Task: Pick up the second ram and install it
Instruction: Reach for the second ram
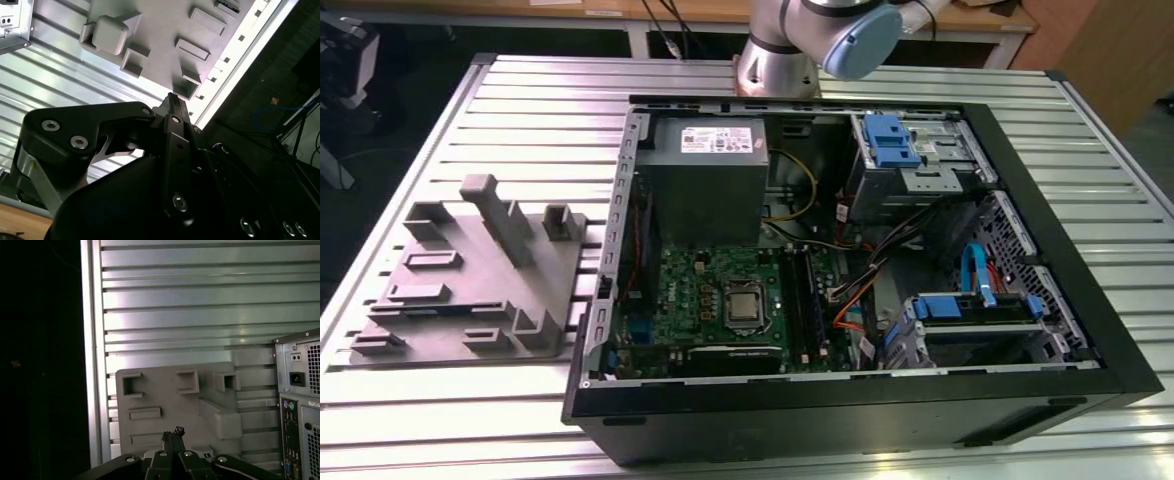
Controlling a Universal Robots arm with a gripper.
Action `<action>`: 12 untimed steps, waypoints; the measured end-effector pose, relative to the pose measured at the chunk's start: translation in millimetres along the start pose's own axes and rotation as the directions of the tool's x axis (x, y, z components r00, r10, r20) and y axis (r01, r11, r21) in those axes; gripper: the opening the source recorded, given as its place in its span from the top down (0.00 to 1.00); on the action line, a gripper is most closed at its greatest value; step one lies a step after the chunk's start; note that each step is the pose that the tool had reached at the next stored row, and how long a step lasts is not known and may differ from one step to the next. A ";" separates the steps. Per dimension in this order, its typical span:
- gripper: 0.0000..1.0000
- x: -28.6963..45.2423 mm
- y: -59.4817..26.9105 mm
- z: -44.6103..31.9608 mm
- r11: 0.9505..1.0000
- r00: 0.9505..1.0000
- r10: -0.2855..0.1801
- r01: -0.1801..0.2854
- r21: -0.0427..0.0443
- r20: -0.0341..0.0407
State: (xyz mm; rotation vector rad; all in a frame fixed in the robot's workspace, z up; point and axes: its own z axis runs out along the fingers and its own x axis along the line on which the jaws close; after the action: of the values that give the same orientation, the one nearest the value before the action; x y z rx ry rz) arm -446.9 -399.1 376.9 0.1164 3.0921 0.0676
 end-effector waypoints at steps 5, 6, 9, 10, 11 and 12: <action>0.90 -2.0 -3.6 0.0 1.000 1.000 0.000 0.000 0.000 0.000; 0.90 -2.3 -4.9 -0.1 1.000 1.000 0.000 0.000 0.000 0.000; 0.90 -3.1 -8.9 -0.1 1.000 1.000 0.000 0.000 0.000 0.000; 0.90 -3.4 -9.8 -0.2 1.000 1.000 0.000 0.000 0.000 0.000; 0.90 -3.5 -9.9 -0.2 1.000 1.000 0.000 0.000 0.000 0.000; 0.90 -3.6 -9.9 -0.1 1.000 1.000 0.000 0.000 0.000 0.000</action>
State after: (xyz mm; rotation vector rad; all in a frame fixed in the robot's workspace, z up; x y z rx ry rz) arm -444.1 -409.2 376.8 0.1166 3.0922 0.0671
